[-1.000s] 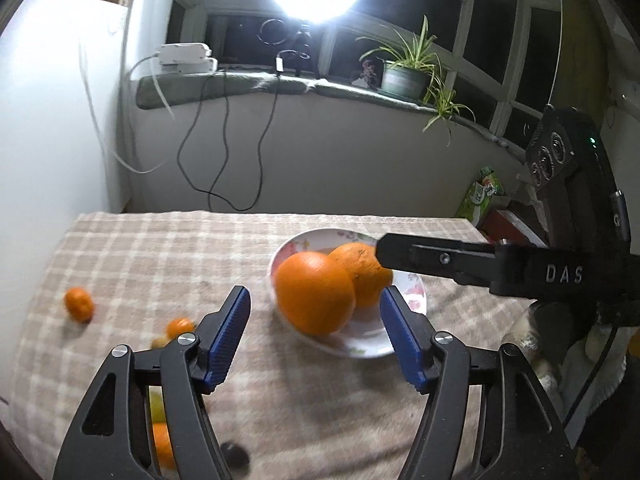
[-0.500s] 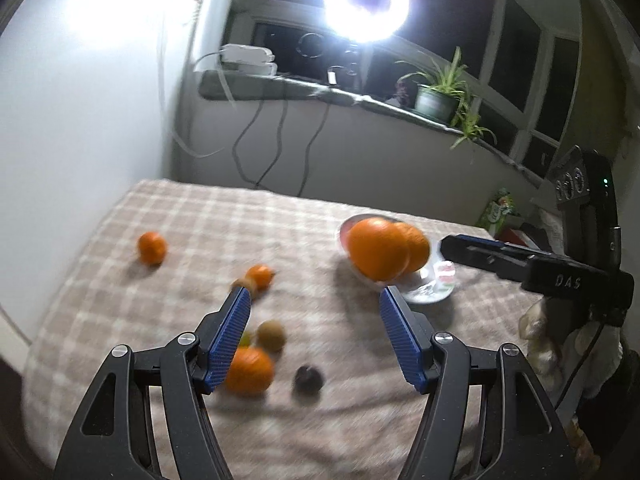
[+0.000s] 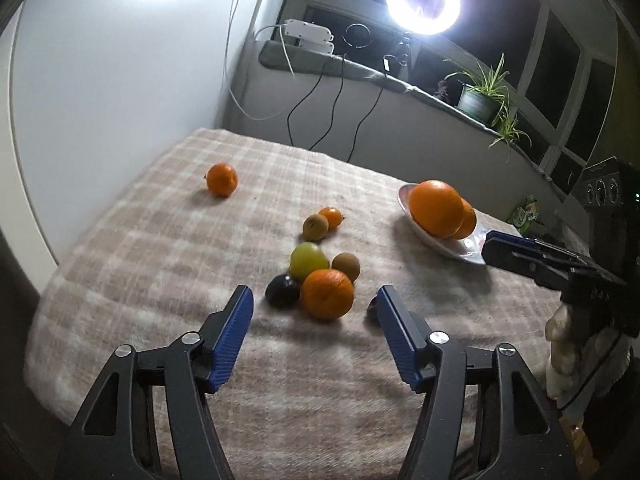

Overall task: Organize fruits
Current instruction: 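Open the right gripper and pull it back from the plate, then close the right gripper on the dark plum while the left gripper closes on a small mandarin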

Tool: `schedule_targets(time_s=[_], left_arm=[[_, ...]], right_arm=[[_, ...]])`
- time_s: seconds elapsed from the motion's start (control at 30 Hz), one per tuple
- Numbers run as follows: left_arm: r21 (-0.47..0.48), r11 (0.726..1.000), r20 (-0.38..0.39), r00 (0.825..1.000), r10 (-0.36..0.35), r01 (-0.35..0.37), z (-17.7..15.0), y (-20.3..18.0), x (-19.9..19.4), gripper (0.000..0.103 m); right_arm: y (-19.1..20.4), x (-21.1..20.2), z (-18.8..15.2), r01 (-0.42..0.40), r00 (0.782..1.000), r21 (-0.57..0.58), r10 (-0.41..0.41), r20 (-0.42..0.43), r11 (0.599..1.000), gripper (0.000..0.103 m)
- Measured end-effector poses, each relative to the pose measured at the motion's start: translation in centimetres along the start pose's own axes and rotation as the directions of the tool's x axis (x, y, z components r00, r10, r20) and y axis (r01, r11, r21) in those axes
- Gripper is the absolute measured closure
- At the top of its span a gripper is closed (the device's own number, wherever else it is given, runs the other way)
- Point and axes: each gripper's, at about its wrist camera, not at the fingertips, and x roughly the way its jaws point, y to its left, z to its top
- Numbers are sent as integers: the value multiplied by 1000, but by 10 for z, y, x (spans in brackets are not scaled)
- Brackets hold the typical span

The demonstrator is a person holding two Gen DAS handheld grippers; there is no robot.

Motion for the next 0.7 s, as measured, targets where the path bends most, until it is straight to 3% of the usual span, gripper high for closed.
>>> schedule_targets(time_s=[0.27,0.4,0.7], left_arm=[[-22,1000,-26,999,-19,19,-6,7,12,65],[1,1000,-27,999,-31,31,-5,2,13,65],[49,998,-58,998,-32,35,-3,-9,30,65]], right_arm=[[29,29,-17,-32,996,-74,26,-84,997,47],[35,46,-23,-48,991,-88,36,-129,995,56],[41,67,-27,-35,985,-134,12,-170,990,59]])
